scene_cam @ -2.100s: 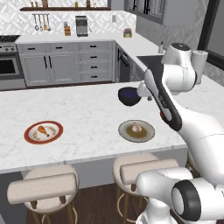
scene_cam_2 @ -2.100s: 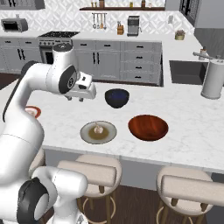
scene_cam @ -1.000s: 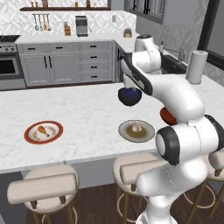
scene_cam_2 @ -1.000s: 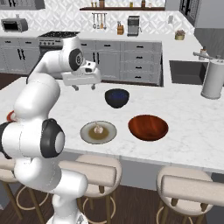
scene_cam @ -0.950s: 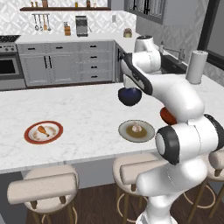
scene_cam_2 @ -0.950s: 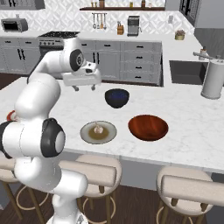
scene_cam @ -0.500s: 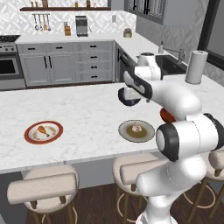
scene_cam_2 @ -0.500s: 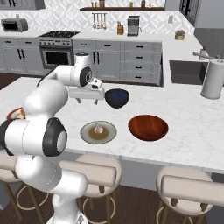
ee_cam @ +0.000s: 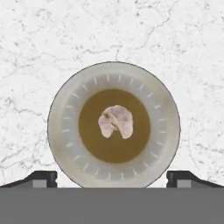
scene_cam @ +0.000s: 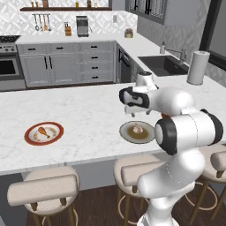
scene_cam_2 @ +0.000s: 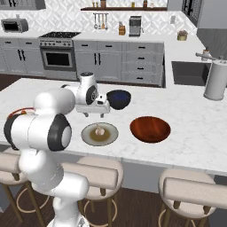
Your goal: Pick the chicken drumstick and garlic from their plates and place them in the bowl. Then put the bowl in the fridge.
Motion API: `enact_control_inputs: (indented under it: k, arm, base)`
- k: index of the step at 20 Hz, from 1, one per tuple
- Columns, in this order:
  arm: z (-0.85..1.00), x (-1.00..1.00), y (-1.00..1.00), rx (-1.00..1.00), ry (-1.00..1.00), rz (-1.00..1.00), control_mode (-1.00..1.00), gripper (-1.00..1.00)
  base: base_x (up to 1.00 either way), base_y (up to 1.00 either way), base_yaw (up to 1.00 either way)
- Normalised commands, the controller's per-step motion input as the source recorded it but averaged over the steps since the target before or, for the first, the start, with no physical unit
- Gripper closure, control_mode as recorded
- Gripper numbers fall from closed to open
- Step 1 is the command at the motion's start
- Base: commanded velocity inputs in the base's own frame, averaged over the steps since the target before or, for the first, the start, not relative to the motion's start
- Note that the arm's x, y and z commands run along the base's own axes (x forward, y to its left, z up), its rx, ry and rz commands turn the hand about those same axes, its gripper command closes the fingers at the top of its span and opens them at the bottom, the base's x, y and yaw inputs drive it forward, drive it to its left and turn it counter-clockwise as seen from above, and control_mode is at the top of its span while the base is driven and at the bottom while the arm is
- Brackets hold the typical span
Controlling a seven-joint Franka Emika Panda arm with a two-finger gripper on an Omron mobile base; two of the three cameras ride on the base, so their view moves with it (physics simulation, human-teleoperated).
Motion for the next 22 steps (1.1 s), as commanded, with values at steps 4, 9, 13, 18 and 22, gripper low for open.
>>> enact_control_inputs:
  k: [4, 9, 13, 18, 22]
  arm:
    - [-0.65, 0.30, -0.05, -0.01, 0.04, 0.00, -1.00, -1.00]
    - [-0.59, 0.38, -0.02, 0.00, 0.00, 0.00, -1.00, -1.00]
    - [-0.50, 0.27, -0.04, 0.00, 0.00, 0.00, -1.00, -1.00]
    - [-0.40, 0.03, 0.00, 0.00, 0.00, 0.00, -1.00, -1.00]
    - [-0.35, -0.02, 0.00, 0.00, 0.00, 0.00, -1.00, -1.00]
  base:
    - [0.00, 0.00, 0.00]
    - [0.00, 0.00, 0.00]
    - [0.00, 0.00, 0.00]
    - [0.00, 0.00, 0.00]
    - [0.00, 0.00, 0.00]
